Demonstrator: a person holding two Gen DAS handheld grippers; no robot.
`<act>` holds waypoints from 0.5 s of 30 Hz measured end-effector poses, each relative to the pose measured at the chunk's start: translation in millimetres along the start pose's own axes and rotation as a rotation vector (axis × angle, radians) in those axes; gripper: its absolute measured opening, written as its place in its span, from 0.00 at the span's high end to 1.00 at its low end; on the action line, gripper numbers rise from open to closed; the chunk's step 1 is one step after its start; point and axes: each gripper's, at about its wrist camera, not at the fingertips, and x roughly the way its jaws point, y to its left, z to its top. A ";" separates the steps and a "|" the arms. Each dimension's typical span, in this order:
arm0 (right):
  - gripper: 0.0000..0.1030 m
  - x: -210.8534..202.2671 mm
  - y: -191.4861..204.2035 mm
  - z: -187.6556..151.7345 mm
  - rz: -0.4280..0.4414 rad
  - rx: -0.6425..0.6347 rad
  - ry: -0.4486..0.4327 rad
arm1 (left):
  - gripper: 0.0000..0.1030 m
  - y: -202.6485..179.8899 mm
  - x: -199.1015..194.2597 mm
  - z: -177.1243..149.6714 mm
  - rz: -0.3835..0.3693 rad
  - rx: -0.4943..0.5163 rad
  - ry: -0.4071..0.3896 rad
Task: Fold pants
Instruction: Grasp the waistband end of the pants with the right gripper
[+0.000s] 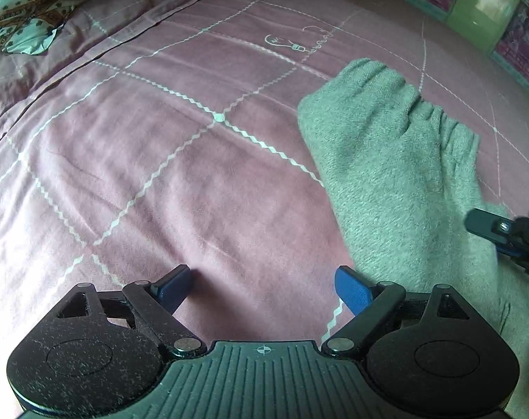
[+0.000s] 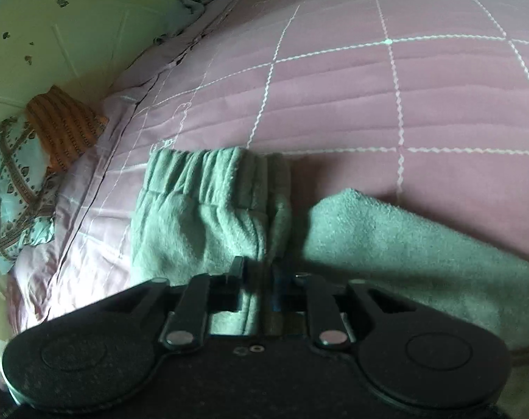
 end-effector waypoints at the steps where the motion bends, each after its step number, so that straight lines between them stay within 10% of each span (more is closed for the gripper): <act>1: 0.89 -4.5 5.1 -3.3 -0.007 -0.026 -0.015 | 0.14 0.1 -0.7 0.9 -0.001 -0.001 0.000; 11: 1.00 -181.0 28.3 -82.3 -0.057 -0.155 -0.355 | 0.14 -33.1 -48.4 -22.4 -0.121 0.108 -0.043; 15: 0.92 -214.9 -17.0 -142.0 -0.156 -0.084 -0.322 | 0.14 -64.6 -48.7 -45.9 -0.122 0.173 -0.015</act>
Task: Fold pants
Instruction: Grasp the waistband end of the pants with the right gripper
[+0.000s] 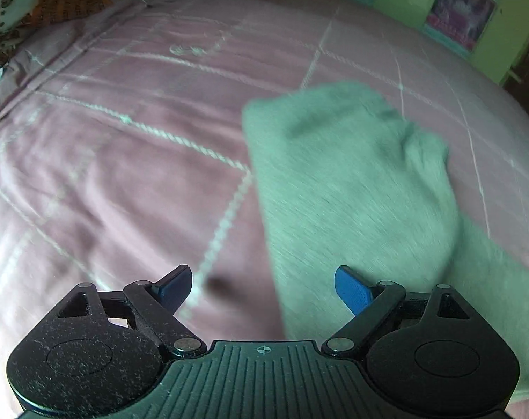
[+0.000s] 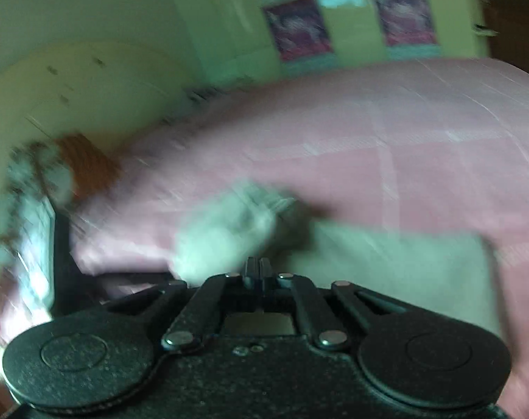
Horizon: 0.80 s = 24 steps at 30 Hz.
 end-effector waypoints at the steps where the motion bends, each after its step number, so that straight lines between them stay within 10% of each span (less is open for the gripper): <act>1: 0.88 6.4 -17.9 -11.7 -0.021 0.052 0.058 | 0.14 -3.4 2.4 -3.4 0.013 0.003 0.004; 4: 0.81 24.8 -60.1 -18.6 -0.017 0.210 0.148 | 0.14 4.2 -0.8 -3.6 0.005 -0.052 0.017; 9: 0.39 66.5 -70.7 14.6 0.052 0.298 0.143 | 0.14 23.1 -1.6 9.5 0.082 -0.057 -0.022; 19: 0.41 192.0 -46.1 55.9 0.185 0.456 0.233 | 0.14 42.0 27.3 10.3 0.069 -0.060 0.019; 21: 0.69 206.7 -45.3 59.3 0.191 0.487 0.227 | 0.14 42.9 31.0 9.7 0.095 -0.043 0.019; 24: 0.77 206.2 -36.4 66.0 0.143 0.430 0.178 | 0.14 41.2 28.7 7.6 0.106 -0.026 0.007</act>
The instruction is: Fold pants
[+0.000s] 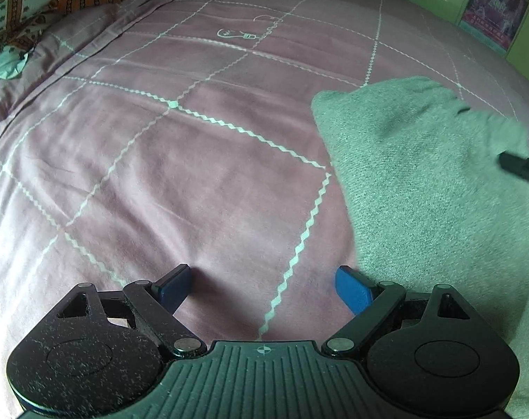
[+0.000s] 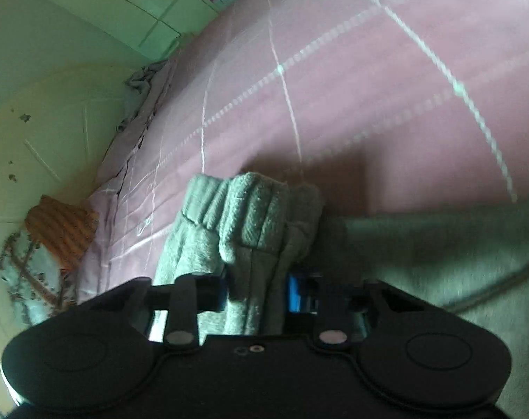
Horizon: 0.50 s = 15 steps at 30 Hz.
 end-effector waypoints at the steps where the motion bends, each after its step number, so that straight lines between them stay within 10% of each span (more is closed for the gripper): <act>1: 0.78 -7.7 7.1 -3.1 -0.001 -0.047 -0.030 | 0.14 -1.0 -1.8 -0.4 0.006 0.004 -0.004; 6: 0.80 -87.5 36.0 -38.4 -0.037 -0.296 -0.204 | 0.14 -10.3 -22.9 -8.2 -0.034 0.017 -0.036; 15: 0.75 -192.2 -70.8 -106.1 -0.262 -0.121 -0.260 | 0.14 -76.8 -54.6 -39.9 -0.138 0.155 -0.027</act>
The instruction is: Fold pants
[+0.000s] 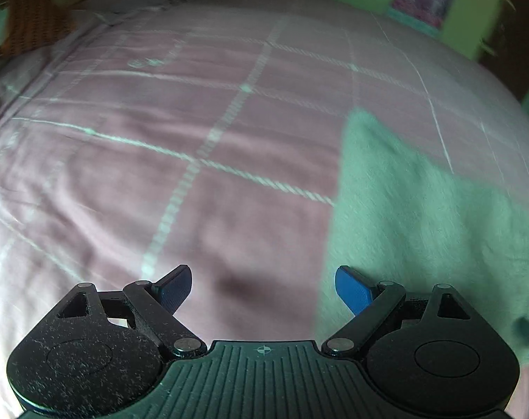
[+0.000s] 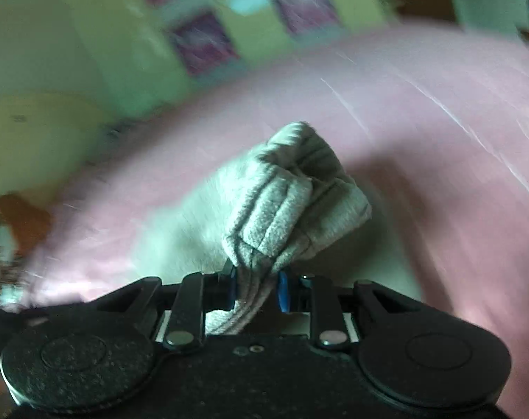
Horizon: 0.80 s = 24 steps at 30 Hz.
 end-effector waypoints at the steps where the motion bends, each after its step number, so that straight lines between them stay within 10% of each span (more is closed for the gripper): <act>1: 0.74 11.0 -17.8 -6.5 -0.006 0.056 0.071 | 0.14 -6.5 2.2 -4.6 0.013 0.011 0.008; 7: 0.43 -3.3 -45.8 1.1 0.059 0.194 0.000 | 0.14 -8.6 1.2 -12.8 0.042 -0.008 0.021; 24: 0.72 -27.5 -59.6 5.8 0.077 0.243 -0.049 | 0.14 -18.1 -11.8 -21.9 0.060 0.032 -0.013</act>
